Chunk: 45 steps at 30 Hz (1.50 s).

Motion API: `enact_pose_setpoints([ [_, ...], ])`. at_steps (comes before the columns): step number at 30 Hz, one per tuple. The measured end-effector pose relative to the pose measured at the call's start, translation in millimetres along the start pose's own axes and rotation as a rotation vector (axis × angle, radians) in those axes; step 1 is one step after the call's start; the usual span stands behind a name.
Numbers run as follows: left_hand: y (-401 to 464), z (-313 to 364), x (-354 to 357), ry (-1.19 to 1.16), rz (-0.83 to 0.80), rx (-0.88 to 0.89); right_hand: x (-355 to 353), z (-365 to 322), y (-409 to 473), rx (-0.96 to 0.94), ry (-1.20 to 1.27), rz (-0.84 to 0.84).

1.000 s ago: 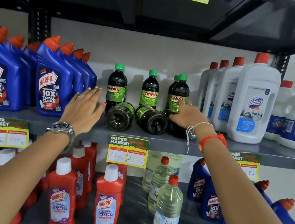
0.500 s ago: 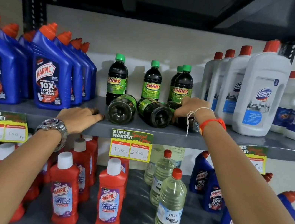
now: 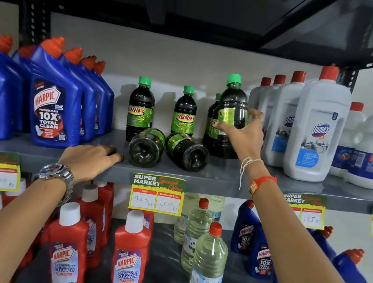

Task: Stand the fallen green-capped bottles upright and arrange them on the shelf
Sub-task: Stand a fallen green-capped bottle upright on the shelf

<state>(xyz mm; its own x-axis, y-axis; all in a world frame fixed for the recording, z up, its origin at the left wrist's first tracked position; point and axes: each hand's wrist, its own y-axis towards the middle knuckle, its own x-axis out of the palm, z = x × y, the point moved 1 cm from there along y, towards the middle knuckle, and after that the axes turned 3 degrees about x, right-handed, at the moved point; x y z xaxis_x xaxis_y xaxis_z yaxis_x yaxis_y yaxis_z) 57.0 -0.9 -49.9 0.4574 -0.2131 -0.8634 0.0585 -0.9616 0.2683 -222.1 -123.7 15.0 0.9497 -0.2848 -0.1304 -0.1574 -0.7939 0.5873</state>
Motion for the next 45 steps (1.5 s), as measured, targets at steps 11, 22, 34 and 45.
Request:
enact_pose_setpoints([
  [11,-1,1,1,0.032,0.005,-0.012,6,30,-9,0.023,0.071,-0.088],
  [22,-7,6,2,0.023,0.130,-0.114,6,34,-7,0.040,-0.328,-0.043],
  [34,-4,7,6,0.027,0.178,-0.123,10,29,-12,0.126,-0.304,-0.038],
  [45,0,3,12,-0.009,0.216,-0.125,-3,37,2,0.242,0.141,-0.148],
])
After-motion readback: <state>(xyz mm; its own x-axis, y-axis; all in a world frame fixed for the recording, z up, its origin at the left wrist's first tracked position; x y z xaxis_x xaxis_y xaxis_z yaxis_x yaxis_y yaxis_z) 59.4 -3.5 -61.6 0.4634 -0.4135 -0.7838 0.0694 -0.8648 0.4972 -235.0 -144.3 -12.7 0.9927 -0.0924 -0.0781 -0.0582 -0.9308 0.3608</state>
